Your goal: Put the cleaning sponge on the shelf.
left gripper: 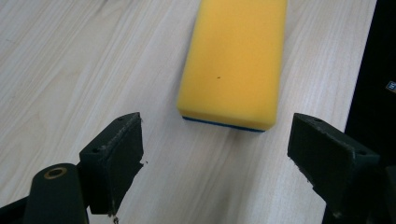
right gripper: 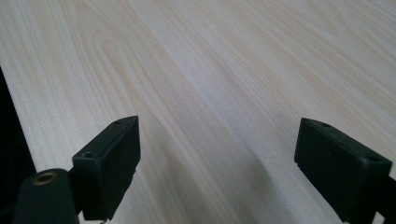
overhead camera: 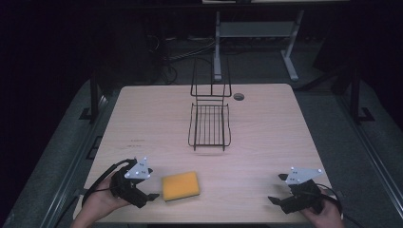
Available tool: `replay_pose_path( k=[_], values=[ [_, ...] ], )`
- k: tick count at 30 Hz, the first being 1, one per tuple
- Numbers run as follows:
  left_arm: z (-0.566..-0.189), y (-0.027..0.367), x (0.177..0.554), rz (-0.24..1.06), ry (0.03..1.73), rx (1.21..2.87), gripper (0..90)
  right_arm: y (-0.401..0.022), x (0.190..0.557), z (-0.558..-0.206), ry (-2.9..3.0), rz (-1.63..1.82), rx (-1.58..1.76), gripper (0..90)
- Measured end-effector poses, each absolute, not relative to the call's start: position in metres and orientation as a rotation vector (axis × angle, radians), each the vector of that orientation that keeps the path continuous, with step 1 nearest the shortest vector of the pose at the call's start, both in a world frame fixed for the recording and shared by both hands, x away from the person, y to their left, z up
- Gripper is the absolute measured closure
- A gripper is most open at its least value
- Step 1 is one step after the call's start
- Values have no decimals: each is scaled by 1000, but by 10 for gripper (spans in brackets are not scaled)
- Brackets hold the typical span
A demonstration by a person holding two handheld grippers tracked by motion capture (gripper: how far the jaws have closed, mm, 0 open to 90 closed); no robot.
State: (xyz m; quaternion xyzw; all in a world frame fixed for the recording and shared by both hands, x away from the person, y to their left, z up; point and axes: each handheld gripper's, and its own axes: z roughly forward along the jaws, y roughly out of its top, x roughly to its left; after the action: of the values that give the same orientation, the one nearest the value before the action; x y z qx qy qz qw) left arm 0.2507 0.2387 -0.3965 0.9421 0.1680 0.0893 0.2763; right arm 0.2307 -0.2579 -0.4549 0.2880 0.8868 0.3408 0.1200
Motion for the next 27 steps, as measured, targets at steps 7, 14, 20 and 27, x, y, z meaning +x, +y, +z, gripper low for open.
replay_pose_path(
  k=[7, 14, 20, 27],
  values=[
    [-397, 231, 255, 229, 431, 2539, 176, -257, 230, -455, 2593, 1001, 843, 141],
    [-399, 225, 258, 218, 421, 2547, 176, -257, 230, -454, 2594, 1001, 839, 142],
    [-399, 220, 261, 210, 408, 2562, 176, -257, 230, -454, 2594, 1002, 839, 141],
    [-400, 211, 264, 200, 393, 2581, 176, -257, 230, -454, 2595, 1004, 831, 142]
  ],
)
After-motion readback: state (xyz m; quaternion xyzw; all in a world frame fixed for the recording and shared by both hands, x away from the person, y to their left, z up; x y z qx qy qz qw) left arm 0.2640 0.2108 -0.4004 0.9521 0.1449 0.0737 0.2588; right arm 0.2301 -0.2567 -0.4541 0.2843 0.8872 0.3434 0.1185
